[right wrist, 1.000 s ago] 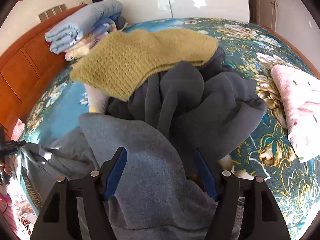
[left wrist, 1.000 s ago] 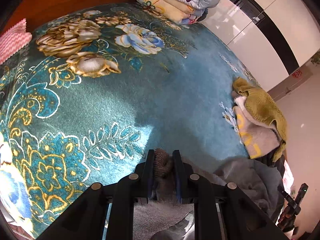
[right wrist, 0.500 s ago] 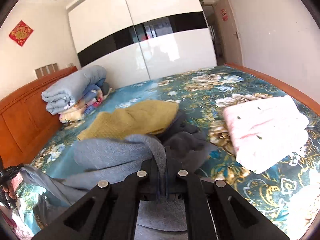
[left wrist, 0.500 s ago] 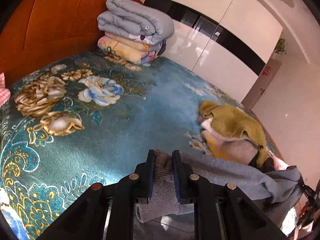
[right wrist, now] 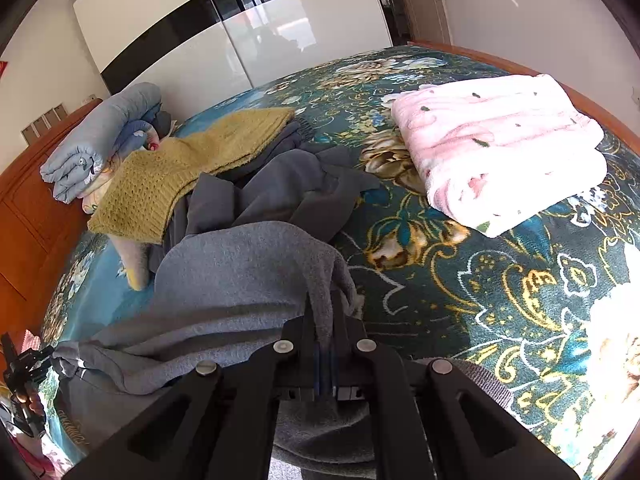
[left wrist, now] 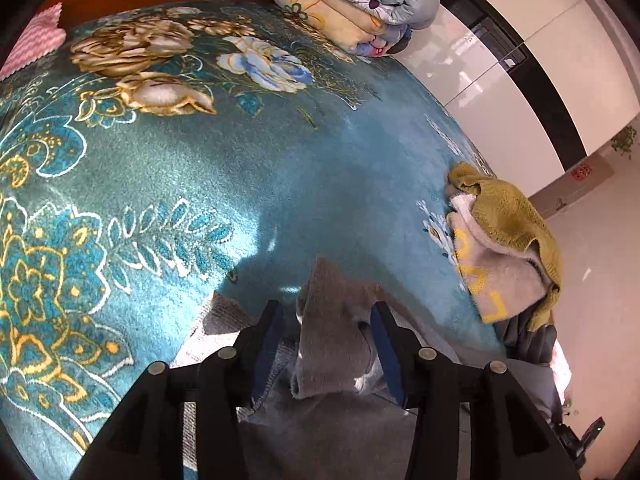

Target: Fold clothes

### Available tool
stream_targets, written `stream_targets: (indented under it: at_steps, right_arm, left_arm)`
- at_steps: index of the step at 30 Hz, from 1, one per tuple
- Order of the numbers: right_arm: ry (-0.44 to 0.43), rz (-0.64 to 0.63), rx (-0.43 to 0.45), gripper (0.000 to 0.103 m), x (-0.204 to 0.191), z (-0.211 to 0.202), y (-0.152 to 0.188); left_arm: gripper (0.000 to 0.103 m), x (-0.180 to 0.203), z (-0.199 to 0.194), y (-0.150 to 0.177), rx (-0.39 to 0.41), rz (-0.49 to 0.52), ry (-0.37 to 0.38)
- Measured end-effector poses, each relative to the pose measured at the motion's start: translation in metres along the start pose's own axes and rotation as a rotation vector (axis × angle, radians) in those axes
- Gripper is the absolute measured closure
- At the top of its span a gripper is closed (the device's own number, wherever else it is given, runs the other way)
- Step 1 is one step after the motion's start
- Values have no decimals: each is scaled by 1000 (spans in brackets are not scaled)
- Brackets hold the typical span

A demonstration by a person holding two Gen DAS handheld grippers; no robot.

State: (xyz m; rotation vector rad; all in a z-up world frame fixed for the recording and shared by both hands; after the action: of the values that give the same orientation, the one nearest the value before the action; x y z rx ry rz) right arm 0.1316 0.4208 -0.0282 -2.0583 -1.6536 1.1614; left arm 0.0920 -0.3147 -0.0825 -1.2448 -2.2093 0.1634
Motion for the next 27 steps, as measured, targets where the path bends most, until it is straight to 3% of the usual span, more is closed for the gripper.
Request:
stream_targets:
  at_steps: [6, 10, 12, 16, 19, 24, 26, 27]
  right_arm:
    - [-2, 4, -9, 99, 2, 6, 2]
    - [-10, 14, -11, 99, 3, 6, 3]
    - [-22, 21, -6, 99, 3, 3, 4]
    - [-52, 41, -1, 99, 6, -1, 5]
    - [-59, 31, -3, 99, 5, -1, 7]
    - [-82, 31, 5, 99, 7, 0, 9]
    - [-95, 39, 11, 99, 9, -1, 9]
    - [-102, 42, 13, 99, 9, -1, 9]
  left_arm:
    - [52, 14, 6, 3, -139, -155, 139]
    - [52, 19, 44, -9, -261, -282, 47]
    - [54, 19, 61, -11, -337, -351, 47]
    - [56, 24, 77, -17, -439, -358, -67]
    - [57, 39, 68, -30, -412, -293, -137]
    - [57, 57, 84, -24, -477, -282, -187]
    - [62, 56, 93, -20, -488, -300, -225]
    - [69, 56, 93, -20, -476, -297, -238]
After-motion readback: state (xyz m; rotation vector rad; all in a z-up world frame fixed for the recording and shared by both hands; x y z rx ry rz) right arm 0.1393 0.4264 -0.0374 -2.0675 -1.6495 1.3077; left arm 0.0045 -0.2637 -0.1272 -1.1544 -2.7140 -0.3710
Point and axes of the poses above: each gripper's, at about its wrist camera, not at the fingertips, and z roughly the way its jaws point, x to its right, y to its underside, the point moved 4 cm from there along z, roughly the way its jaws point, and after that the axes turned 10 degrees about -y, right-handed, at the moved point
